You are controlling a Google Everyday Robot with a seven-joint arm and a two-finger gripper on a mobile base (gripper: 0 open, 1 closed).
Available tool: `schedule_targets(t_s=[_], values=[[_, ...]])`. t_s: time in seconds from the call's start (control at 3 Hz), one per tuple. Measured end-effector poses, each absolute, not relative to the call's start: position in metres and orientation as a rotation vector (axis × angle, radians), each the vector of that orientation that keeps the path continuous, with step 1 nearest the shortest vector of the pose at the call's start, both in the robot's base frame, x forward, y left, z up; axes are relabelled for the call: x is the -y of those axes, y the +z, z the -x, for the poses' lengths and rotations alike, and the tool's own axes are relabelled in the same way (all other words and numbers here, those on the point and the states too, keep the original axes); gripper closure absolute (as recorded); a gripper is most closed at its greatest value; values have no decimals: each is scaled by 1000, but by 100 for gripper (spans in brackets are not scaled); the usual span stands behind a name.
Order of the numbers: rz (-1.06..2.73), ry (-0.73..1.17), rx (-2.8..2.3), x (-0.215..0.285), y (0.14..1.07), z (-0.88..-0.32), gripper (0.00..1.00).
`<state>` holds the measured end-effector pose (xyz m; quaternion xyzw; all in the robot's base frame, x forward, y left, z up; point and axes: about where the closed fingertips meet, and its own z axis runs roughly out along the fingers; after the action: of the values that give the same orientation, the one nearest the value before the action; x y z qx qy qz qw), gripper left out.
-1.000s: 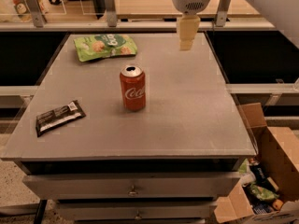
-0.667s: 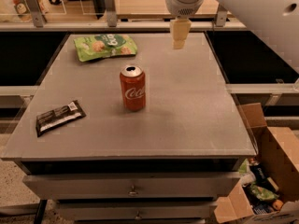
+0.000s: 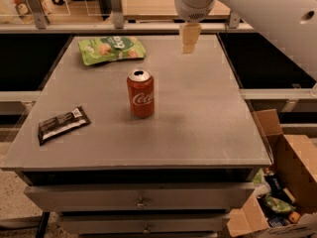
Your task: Move green rice chip bag near coke can
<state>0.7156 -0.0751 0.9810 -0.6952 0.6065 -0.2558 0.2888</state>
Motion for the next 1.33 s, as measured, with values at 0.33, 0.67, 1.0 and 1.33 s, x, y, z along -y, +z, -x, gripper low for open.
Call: schedule_targets(t_s=[0.33,0.67,1.0,1.33], values=[[1868,-653,-1561,58,968,-735,0],[1874,-610,-1509,40,952,-758,0],[1858,-561,-1462,20,939,-782,0],[1835,-527,-1407,0,932,-797,17]])
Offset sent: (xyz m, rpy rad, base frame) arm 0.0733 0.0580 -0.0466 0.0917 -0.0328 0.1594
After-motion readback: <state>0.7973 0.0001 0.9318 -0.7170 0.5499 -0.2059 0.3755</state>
